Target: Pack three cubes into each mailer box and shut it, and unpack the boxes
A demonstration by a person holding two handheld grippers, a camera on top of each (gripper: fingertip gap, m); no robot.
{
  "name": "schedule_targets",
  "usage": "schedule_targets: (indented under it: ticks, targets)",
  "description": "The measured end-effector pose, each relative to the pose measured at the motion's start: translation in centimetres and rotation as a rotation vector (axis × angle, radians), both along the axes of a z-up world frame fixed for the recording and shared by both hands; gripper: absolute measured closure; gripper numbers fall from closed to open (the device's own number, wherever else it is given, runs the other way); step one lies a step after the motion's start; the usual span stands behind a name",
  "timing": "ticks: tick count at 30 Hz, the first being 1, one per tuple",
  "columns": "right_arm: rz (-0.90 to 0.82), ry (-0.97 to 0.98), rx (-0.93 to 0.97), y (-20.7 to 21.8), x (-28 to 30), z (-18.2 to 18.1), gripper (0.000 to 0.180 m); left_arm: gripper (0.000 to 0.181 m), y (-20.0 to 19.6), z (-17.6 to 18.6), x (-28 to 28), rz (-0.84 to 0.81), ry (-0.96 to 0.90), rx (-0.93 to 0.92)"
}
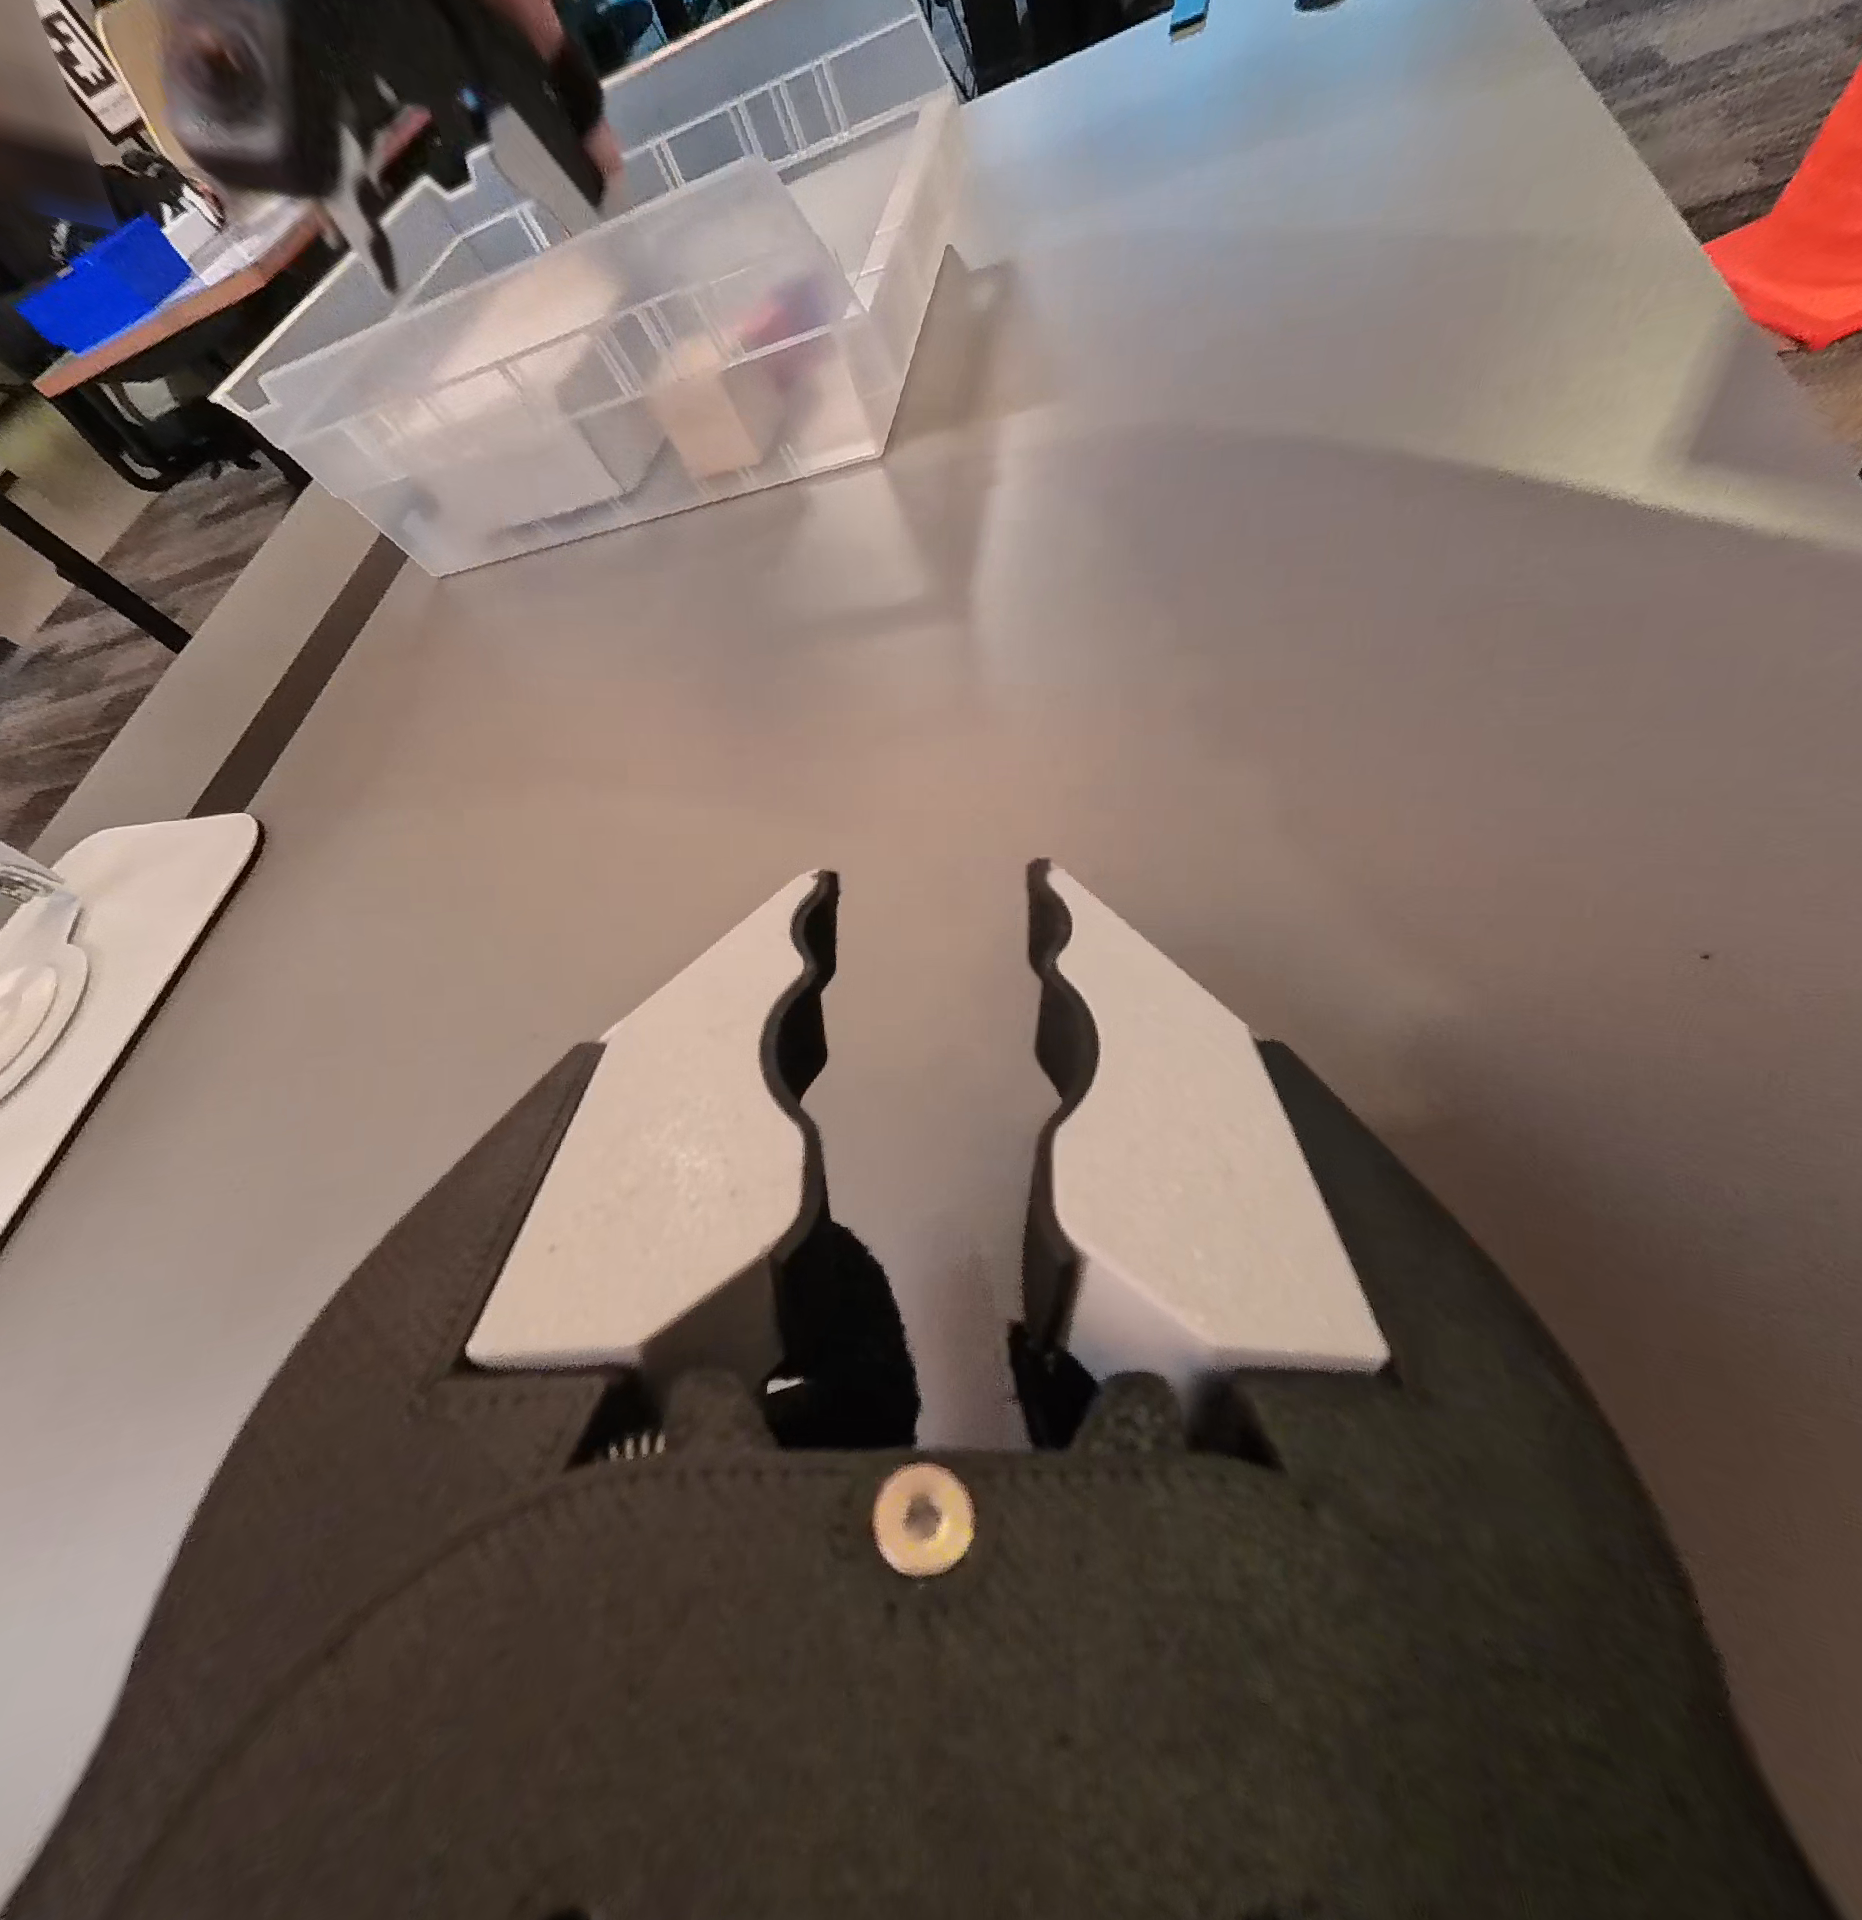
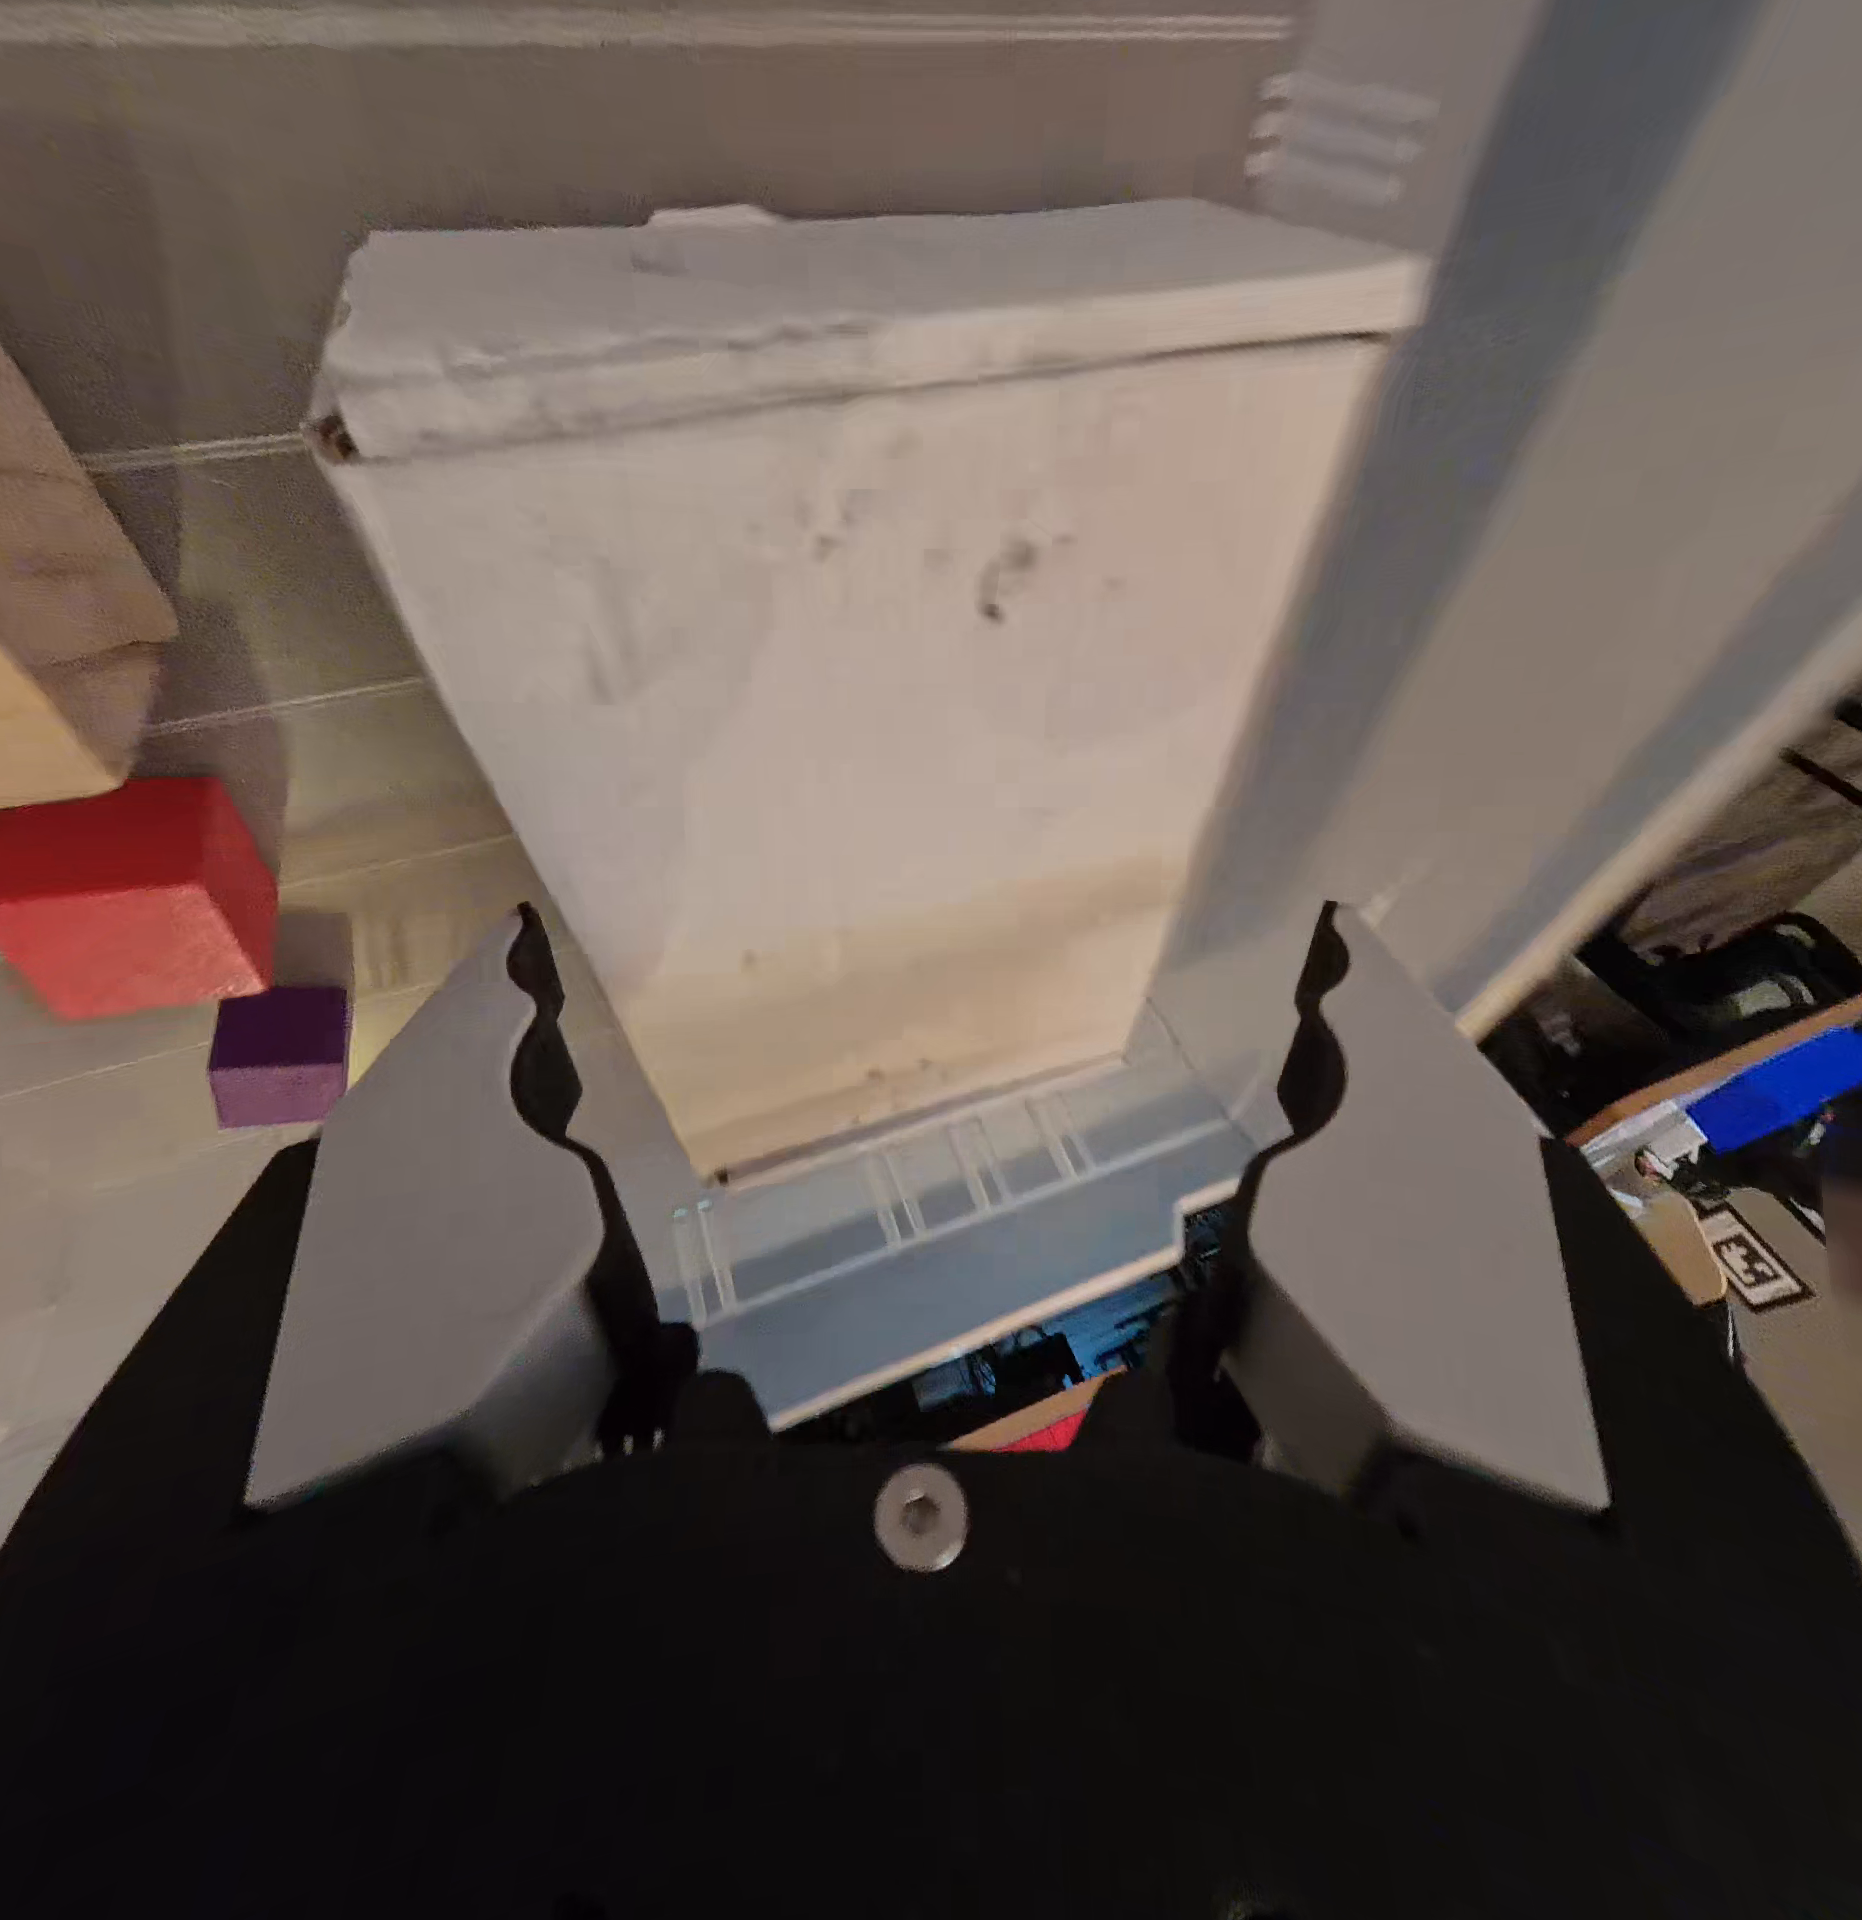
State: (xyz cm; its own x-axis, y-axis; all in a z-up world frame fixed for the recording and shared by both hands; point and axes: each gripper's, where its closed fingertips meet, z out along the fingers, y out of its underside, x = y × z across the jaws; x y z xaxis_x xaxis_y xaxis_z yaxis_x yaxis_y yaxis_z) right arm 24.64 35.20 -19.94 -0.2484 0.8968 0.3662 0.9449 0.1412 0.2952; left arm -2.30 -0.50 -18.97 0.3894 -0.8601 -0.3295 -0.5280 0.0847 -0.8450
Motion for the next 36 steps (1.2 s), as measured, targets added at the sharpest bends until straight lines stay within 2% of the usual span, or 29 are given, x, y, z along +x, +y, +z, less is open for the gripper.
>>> schedule_targets:
  ticks: [5,8,11,13,15,18,22,26,29,32,36]
  targets:
    - [-0.016,0.067,0.122,-1.9,-0.9,5.4,0.047,0.140,-0.3,0.3,0.2,-0.009,0.000,-0.006]
    - [0.003,0.209,0.213,-5.3,-3.7,9.3,0.055,0.140,-0.3,1.0,0.1,-0.001,0.004,0.016]
    - [0.083,0.401,0.197,-12.1,-8.8,11.6,0.064,0.146,-0.1,2.0,-0.6,0.024,0.008,0.059]
    - [0.182,0.460,0.144,-17.6,-12.1,12.0,0.078,0.148,0.4,3.1,-1.4,0.059,0.000,0.095]
    - [0.262,0.555,0.101,-22.6,-15.8,12.4,0.085,0.141,0.8,4.7,-2.8,0.106,0.013,0.142]
    - [0.350,0.665,-0.021,-28.7,-20.5,10.6,0.090,0.128,1.2,8.4,-6.8,0.207,0.089,0.258]
    - [0.362,0.769,-0.120,-31.5,-24.9,6.2,0.098,0.124,2.0,12.4,-16.1,0.372,0.271,0.315]
    - [0.341,0.860,-0.246,-32.9,-29.2,2.0,0.099,0.115,5.0,12.9,-27.0,0.500,0.453,0.202]
    - [0.349,0.923,-0.306,-33.7,-31.7,0.6,0.100,0.092,7.6,10.1,-33.2,0.526,0.579,0.004]
    - [0.349,0.956,-0.349,-33.8,-32.5,-0.6,0.103,0.080,9.6,6.4,-37.6,0.483,0.725,-0.150]
    - [0.345,0.930,-0.343,-33.0,-32.0,-2.2,0.107,0.065,12.1,2.7,-41.0,0.455,0.824,-0.283]
